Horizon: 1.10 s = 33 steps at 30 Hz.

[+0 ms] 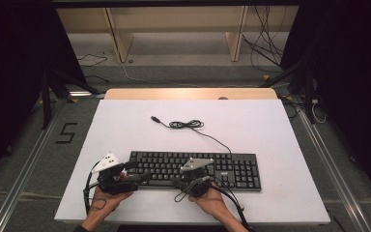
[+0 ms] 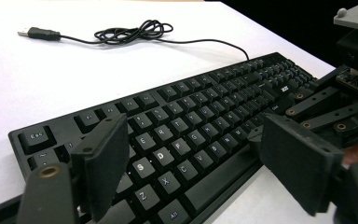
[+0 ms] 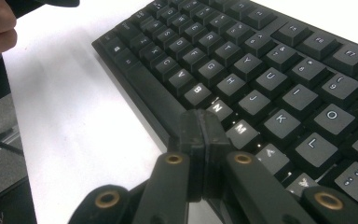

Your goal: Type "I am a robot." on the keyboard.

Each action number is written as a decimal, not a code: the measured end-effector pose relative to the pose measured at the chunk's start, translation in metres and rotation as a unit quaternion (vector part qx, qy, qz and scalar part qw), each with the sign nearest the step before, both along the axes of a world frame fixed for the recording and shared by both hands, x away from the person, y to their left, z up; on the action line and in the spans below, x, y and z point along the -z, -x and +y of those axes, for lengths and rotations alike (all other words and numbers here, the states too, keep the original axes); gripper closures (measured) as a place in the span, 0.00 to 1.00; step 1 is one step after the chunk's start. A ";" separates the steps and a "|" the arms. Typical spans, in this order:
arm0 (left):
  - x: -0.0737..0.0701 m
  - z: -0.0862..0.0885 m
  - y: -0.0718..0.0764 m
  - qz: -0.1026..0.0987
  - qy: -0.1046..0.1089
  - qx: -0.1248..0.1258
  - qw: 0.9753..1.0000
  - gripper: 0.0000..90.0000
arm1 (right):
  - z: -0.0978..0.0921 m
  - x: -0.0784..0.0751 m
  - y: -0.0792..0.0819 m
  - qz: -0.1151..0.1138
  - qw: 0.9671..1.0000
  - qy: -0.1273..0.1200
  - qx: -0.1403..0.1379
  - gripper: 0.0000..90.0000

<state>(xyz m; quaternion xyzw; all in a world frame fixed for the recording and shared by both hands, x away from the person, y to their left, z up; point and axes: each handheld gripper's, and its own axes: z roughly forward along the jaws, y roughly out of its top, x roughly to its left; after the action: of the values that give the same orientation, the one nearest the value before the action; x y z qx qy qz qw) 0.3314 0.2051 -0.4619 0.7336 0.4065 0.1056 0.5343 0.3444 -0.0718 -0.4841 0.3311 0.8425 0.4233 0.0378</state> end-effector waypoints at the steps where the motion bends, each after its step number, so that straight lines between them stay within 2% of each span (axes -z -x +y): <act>1: 0.000 0.000 0.000 0.001 0.001 0.001 1.000 0.25 | 0.000 0.000 0.000 0.000 1.000 0.000 0.000 1.00; 5: 0.000 0.000 0.000 0.001 0.002 0.001 1.000 0.25 | 0.001 0.002 0.000 0.001 1.000 0.008 0.000 1.00; 18: 0.000 0.001 0.000 -0.002 0.002 -0.004 1.000 0.23 | 0.000 0.002 0.000 0.003 1.000 -0.004 0.007 1.00; 29: 0.000 0.001 -0.002 0.002 -0.001 -0.008 1.000 0.24 | -0.007 -0.006 0.001 -0.001 1.000 -0.023 0.011 0.92; 33: 0.000 0.001 -0.003 0.005 -0.003 -0.011 1.000 0.25 | -0.009 -0.007 0.002 -0.001 1.000 -0.026 0.010 0.87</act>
<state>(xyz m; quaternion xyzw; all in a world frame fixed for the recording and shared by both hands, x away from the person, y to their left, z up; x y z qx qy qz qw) 0.3344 0.2064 -0.4622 0.7312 0.4167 0.1096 0.5289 0.3429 -0.0804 -0.4769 0.3400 0.8278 0.4451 0.0339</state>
